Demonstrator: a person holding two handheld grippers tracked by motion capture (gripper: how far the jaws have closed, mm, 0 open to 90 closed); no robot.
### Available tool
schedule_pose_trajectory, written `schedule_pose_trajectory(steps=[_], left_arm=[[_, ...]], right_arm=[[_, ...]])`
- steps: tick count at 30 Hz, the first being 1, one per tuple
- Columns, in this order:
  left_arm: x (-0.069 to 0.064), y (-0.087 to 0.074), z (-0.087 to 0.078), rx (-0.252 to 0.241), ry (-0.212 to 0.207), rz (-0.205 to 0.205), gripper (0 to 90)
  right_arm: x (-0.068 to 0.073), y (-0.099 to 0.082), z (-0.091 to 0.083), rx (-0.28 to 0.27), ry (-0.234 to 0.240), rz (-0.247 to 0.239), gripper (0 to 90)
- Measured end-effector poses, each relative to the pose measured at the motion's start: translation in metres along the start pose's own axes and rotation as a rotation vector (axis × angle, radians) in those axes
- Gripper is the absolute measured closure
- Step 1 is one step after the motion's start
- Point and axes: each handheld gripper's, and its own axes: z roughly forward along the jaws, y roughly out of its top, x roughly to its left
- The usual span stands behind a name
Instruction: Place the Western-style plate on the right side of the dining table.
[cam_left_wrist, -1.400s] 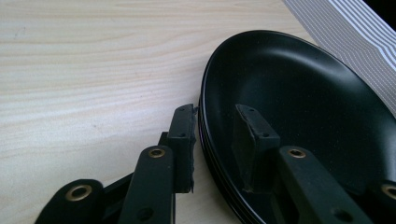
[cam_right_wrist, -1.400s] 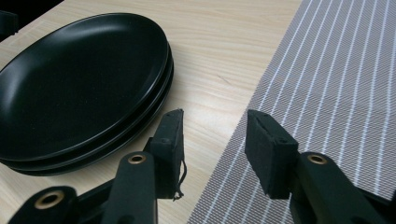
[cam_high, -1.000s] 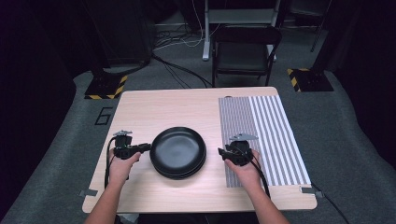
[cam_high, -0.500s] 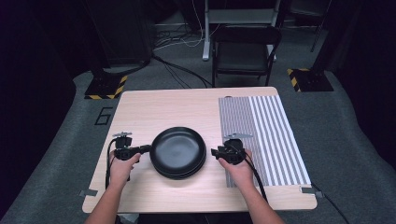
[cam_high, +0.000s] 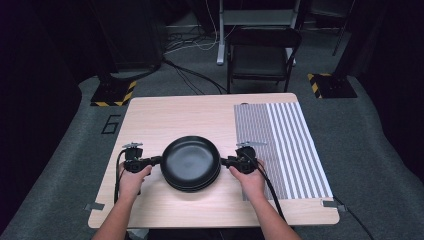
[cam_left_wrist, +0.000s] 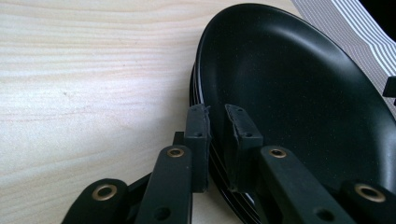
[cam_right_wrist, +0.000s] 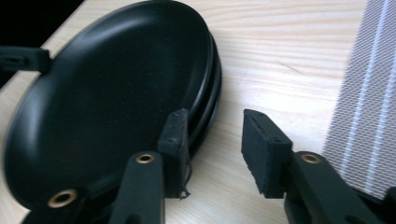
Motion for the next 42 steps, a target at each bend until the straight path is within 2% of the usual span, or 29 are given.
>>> schedule_pose_trajectory(steps=[3,4,7,10,18,21,22,25,27,29,33,34,36,38,42], left_arm=[[-0.001,-0.001,0.001,0.002,0.005,-0.001,78.9],[-0.002,-0.002,0.001,-0.008,0.007,-0.013,79.0],[0.002,-0.003,0.000,-0.014,-0.018,-0.033,79.7],[0.004,-0.003,0.000,-0.017,-0.037,-0.056,80.5],[0.001,-0.004,0.001,-0.008,-0.044,-0.056,80.1],[-0.001,-0.004,0.002,-0.005,-0.042,-0.040,80.2],[-0.001,-0.004,0.001,0.000,-0.037,-0.027,80.2],[-0.003,-0.005,0.001,0.001,-0.036,-0.024,80.2],[-0.003,-0.005,0.001,-0.001,-0.032,-0.036,80.3],[-0.004,-0.006,0.001,-0.007,-0.030,-0.047,80.5],[-0.005,-0.006,0.001,-0.012,-0.021,-0.048,80.6],[-0.006,-0.007,0.001,-0.012,-0.017,-0.048,80.6],[-0.006,-0.007,0.001,-0.011,-0.017,-0.050,80.7],[-0.006,-0.006,0.001,-0.006,-0.019,-0.068,80.9],[-0.009,-0.007,0.002,0.004,-0.026,-0.067,81.1]], right_arm=[[0.000,0.000,0.001,-0.016,0.014,0.031,62.1],[0.000,0.001,0.002,-0.021,0.012,0.035,62.1],[0.002,0.001,0.004,-0.026,0.006,0.046,60.3],[0.002,0.001,0.006,-0.017,0.015,0.059,64.3],[0.004,0.001,0.009,-0.008,0.001,0.083,63.5],[0.005,0.001,0.011,0.004,-0.010,0.087,63.7],[0.005,0.001,0.011,0.008,-0.006,0.088,64.0],[0.006,0.000,0.014,0.016,0.005,0.086,65.8],[0.009,0.000,0.014,0.020,0.017,0.097,65.6],[0.011,0.000,0.014,0.018,0.010,0.091,64.2],[0.010,-0.001,0.014,0.013,0.018,0.099,64.4],[0.009,-0.001,0.014,0.016,0.016,0.119,66.5],[0.009,-0.001,0.014,0.020,0.018,0.120,67.3],[0.008,-0.004,0.017,0.045,0.027,0.145,68.2],[0.011,-0.005,0.017,0.028,-0.007,0.133,71.3]])
